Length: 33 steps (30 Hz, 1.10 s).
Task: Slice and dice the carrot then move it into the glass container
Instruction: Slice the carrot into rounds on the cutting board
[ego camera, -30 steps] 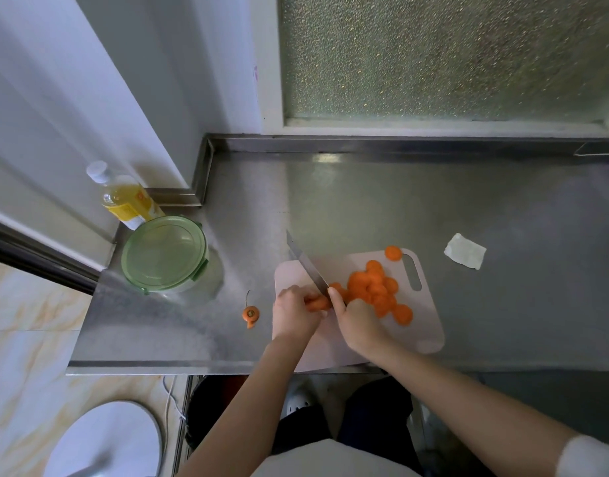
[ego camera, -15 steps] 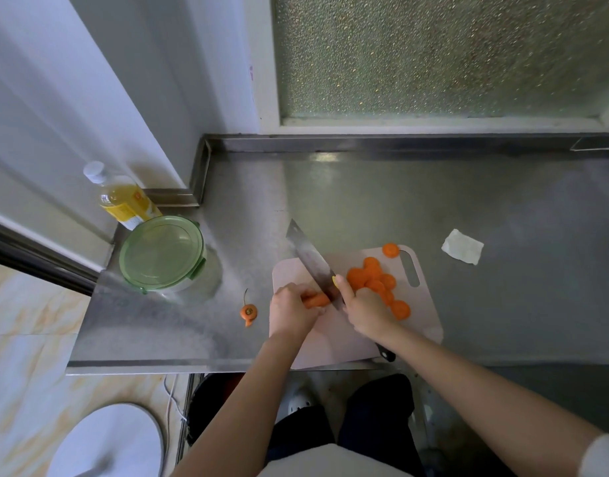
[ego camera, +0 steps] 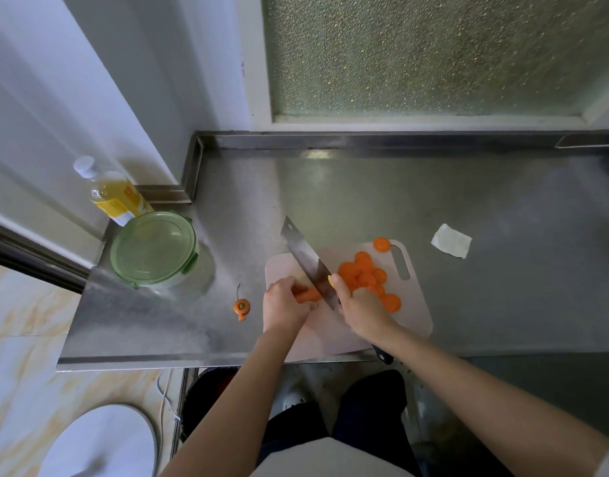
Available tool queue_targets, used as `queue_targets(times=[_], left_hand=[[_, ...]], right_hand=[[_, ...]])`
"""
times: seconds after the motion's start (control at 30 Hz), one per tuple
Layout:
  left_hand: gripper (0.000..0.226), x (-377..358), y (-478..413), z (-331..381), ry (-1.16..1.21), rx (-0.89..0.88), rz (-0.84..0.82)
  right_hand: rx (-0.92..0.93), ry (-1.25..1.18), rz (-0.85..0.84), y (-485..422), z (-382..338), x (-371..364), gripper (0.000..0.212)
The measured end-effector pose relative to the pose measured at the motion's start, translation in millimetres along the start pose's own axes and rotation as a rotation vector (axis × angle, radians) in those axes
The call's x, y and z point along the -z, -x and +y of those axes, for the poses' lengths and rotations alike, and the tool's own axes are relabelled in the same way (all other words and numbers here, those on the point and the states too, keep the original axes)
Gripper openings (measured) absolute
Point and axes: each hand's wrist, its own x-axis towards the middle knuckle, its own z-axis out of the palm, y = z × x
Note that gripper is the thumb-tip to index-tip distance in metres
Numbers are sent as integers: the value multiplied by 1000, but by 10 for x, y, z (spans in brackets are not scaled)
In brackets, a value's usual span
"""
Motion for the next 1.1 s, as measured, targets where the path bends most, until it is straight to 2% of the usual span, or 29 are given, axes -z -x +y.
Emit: queue_targets(times=[0.13, 0.27, 0.33, 0.43, 0.57, 0.63, 0.7, 0.83, 1.0, 1.1], left_hand=[[23, 2, -15, -15, -12, -1, 4], [25, -13, -8, -18, -5, 5, 17], [25, -19, -11, -17, 8, 15, 14], [24, -15, -12, -10, 30, 29, 6], [24, 9, 2, 23, 32, 42, -5], [23, 20, 5, 42, 38, 49, -11], [21, 45, 16, 66, 49, 55, -17], [21, 65, 11, 88, 70, 54, -26], [16, 68, 11, 101, 71, 53, -31], [16, 79, 26, 112, 56, 47, -29]], right_hand=[[4, 15, 12, 46, -6, 27, 65], [49, 35, 50, 205, -92, 124, 48], [56, 91, 34, 288, -119, 192, 60], [35, 112, -14, 366, -109, 240, 67], [78, 181, 96, 292, -140, 154, 59], [50, 193, 81, 231, -117, 82, 51], [16, 189, 20, 189, -113, 23, 59], [43, 240, 109, 99, -105, -57, 61], [-14, 197, 24, 68, -57, -115, 61], [5, 203, -31, 108, -41, -93, 48]])
